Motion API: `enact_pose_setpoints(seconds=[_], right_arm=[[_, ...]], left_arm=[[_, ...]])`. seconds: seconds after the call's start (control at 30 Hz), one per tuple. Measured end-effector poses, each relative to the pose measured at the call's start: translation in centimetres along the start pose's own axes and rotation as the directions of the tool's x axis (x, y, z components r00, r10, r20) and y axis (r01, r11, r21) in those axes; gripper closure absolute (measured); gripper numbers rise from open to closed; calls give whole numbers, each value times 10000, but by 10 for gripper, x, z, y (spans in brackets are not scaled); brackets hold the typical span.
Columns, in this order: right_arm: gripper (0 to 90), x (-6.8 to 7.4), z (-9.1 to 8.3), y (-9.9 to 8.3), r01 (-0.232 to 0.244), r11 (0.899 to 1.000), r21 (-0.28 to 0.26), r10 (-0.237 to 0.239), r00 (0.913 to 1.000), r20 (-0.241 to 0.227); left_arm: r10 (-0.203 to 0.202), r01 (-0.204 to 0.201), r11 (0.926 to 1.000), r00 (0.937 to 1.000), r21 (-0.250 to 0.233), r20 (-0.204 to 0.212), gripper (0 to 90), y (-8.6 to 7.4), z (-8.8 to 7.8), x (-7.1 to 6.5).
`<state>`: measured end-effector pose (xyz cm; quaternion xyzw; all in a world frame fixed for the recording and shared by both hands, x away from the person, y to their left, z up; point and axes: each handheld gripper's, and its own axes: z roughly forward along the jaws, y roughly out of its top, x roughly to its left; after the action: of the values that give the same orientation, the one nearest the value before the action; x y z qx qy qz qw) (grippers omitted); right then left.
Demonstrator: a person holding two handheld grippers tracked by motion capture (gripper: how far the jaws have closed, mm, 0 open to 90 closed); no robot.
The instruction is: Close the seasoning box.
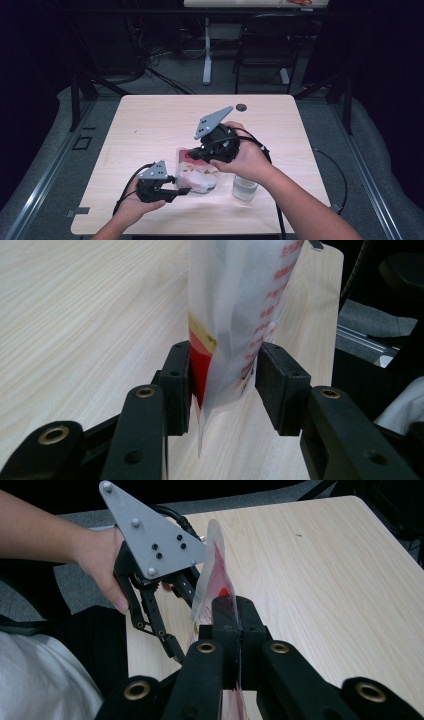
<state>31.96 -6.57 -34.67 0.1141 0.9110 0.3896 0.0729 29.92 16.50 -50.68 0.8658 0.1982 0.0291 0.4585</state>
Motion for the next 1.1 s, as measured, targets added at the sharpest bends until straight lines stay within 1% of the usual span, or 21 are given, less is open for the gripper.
enact_pose_setpoints(seconds=[0.13, 0.27, 0.4, 0.43, 0.47, 0.57, 0.7, 0.83, 1.1], right_arm=[[900, -1, -1, -3, -92, 9999, -40, 92, 10000, -11], [900, -1, -2, -6, -143, 9999, -43, 143, 9999, 30], [900, -1, -5, -9, -181, 9998, -60, 181, 9998, -27], [900, -2, -6, -10, -180, 9998, -37, 180, 9998, -44], [900, -2, -7, -11, -182, 9998, -29, 182, 9998, -24], [899, -4, -9, -15, -295, 9996, -47, 295, 9996, 27], [899, -5, -10, -20, -376, 9992, -118, 376, 9993, -17], [899, -5, -12, -24, -405, 9991, -133, 405, 9992, -14], [899, -7, -13, -33, -543, 9985, -69, 544, 9985, 73]], left_arm=[[61, -60, 10000, 9997, 66, -221, 611, 0, -2, 0], [-30, 31, 9999, 10000, 152, -50, 619, 1, -3, 0], [-6, 1, 9995, 9999, 315, 155, 628, 2, -6, -3], [34, -39, 9993, 9999, 385, 119, 630, 3, -6, -4], [-9, 1, 9992, 9998, 388, 197, 631, 3, -7, -4], [26, -34, 9989, 9998, 459, 178, 635, 4, -8, -4], [170, -175, 9974, 9998, 705, 78, 640, 7, -10, -5], [139, -148, 9965, 9998, 828, 112, 646, 8, -11, -6], [176, -178, 9948, 9998, 1004, 33, 654, 9, -13, -6]])
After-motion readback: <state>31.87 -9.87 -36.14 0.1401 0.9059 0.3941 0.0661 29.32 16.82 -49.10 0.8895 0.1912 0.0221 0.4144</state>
